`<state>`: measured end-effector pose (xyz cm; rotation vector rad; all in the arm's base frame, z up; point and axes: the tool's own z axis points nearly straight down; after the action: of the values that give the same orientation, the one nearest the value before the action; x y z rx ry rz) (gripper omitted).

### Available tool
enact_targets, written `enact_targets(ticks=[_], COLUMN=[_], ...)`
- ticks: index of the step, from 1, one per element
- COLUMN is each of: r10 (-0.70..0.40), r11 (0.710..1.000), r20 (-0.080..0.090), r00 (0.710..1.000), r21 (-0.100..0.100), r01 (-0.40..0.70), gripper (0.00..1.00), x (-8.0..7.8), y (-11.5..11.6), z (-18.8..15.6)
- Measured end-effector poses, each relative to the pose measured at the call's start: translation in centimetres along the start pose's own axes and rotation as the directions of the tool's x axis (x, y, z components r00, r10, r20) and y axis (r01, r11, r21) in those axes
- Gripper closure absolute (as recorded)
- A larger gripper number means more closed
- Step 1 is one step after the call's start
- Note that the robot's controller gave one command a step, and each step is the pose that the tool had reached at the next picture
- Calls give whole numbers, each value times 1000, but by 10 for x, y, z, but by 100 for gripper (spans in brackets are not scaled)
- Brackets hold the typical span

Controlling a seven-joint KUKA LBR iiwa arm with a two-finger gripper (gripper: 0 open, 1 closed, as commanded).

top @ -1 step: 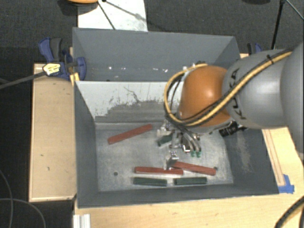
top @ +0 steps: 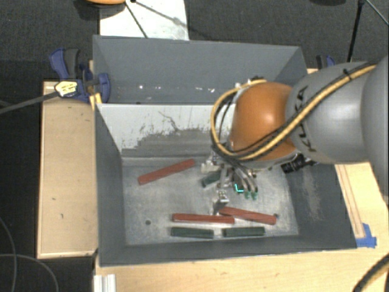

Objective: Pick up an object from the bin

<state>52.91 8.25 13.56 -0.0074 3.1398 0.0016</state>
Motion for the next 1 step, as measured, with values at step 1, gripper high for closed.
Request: enact_targets(ticks=[1], r10=[-2], r11=[1000], r20=[3], r00=[1000], r21=[0], r01=[2], gripper=[0], x=[1], y=[1], z=[2])
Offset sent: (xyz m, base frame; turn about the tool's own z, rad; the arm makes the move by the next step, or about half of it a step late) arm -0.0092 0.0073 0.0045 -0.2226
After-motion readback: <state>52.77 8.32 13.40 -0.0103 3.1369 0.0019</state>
